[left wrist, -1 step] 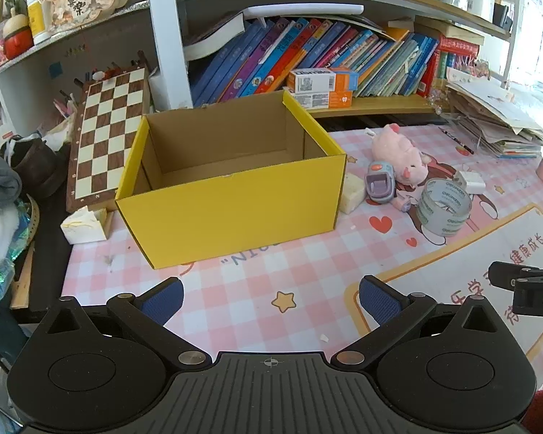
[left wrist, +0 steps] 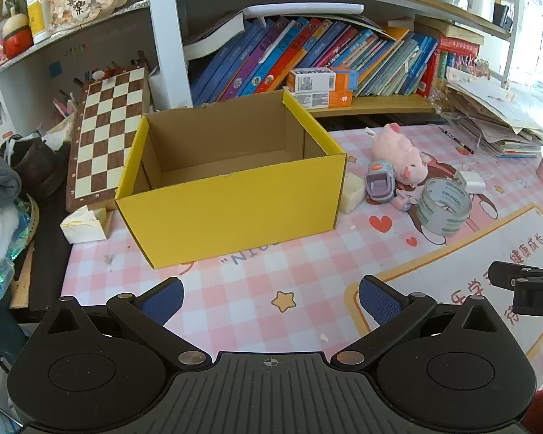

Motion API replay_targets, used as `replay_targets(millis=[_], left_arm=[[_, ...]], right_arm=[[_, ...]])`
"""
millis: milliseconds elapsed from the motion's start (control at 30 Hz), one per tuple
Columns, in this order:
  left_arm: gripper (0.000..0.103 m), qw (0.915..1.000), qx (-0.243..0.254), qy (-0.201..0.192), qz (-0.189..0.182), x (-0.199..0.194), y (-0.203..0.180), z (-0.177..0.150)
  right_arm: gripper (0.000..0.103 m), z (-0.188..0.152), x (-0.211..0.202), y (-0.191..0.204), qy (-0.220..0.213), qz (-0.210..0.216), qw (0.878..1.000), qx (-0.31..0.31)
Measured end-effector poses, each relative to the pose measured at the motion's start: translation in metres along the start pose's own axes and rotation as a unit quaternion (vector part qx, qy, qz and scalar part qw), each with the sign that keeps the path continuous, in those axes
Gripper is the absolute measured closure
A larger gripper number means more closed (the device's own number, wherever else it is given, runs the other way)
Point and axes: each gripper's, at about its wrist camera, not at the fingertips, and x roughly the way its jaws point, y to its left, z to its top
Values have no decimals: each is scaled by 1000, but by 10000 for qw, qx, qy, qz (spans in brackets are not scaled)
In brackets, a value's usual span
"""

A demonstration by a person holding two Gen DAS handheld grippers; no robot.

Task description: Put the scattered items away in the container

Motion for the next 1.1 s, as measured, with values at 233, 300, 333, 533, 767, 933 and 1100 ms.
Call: replay_targets(millis=[233,300,333,533,767,933,1100], left_arm=[[0,10000,3,-83,8,1,-3,-4],[0,9999,-36,-99,-26,3,0,-7],[0,9999,-51,-99,-39,4,1,-8],[0,10000,-38,-31,-82,3,1,-5],[0,10000,-52,-26,-80,3,2,-4],[0,9999,-76,-15,-74,2,3,-3],[0,9999,-82,6,-80,2,4,-2]], right_arm=[[0,0,-1,3,11,3,10000,-6],[0,0,-1,3,23,0,10000,2],[0,0,-1,2,16,-2,10000,2],[0,0,-2,0,17,-18,10000,39],[0,1,-1,-1,-6,-28,10000,47],[0,1,-2,0,-19,-22,10000,10],[0,1,-1,-1,-15,-30,10000,10]])
